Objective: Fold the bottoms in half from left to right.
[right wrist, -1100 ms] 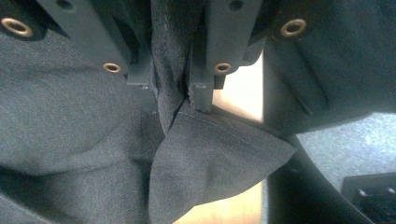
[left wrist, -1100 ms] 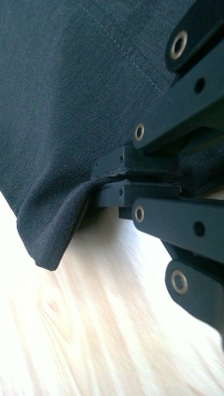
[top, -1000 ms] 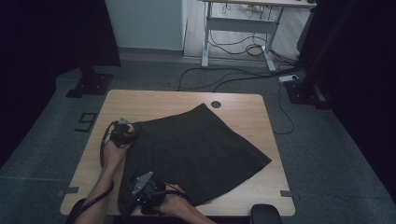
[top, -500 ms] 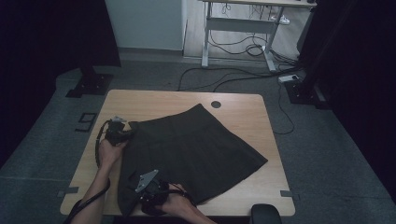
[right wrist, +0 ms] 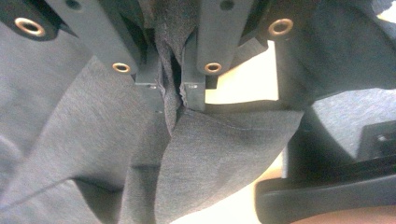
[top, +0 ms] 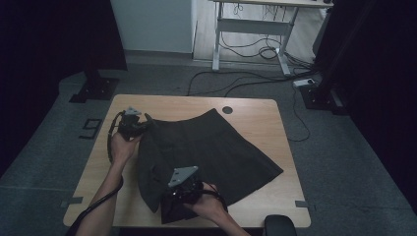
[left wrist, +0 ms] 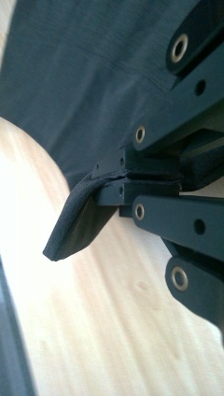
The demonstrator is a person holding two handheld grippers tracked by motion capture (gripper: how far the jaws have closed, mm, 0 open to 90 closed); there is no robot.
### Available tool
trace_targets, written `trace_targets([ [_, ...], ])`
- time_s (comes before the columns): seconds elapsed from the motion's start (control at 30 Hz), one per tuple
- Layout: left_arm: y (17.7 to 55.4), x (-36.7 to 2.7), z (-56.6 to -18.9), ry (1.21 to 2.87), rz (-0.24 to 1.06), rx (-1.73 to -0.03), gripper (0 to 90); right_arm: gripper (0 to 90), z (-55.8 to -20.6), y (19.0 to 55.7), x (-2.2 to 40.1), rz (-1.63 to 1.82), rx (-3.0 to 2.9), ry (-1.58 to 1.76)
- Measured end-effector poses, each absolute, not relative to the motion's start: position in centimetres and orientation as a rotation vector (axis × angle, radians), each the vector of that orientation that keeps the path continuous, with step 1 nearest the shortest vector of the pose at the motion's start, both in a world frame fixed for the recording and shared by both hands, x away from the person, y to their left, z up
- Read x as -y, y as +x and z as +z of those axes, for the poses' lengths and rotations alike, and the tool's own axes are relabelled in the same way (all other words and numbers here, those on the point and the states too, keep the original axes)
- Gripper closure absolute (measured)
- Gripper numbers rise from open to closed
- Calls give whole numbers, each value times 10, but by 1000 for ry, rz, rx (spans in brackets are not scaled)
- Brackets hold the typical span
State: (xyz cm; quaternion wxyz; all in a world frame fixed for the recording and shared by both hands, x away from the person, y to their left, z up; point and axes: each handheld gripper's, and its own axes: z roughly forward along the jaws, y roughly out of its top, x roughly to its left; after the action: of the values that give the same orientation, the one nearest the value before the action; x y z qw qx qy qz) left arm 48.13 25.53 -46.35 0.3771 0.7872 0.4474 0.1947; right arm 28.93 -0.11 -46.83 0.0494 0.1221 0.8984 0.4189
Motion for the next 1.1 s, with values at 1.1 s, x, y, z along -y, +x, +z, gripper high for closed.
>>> trace_targets([
  [1.1,536,-90,-402,2077,574,-794,868,828,-425,300,181,1256,-2375,816],
])
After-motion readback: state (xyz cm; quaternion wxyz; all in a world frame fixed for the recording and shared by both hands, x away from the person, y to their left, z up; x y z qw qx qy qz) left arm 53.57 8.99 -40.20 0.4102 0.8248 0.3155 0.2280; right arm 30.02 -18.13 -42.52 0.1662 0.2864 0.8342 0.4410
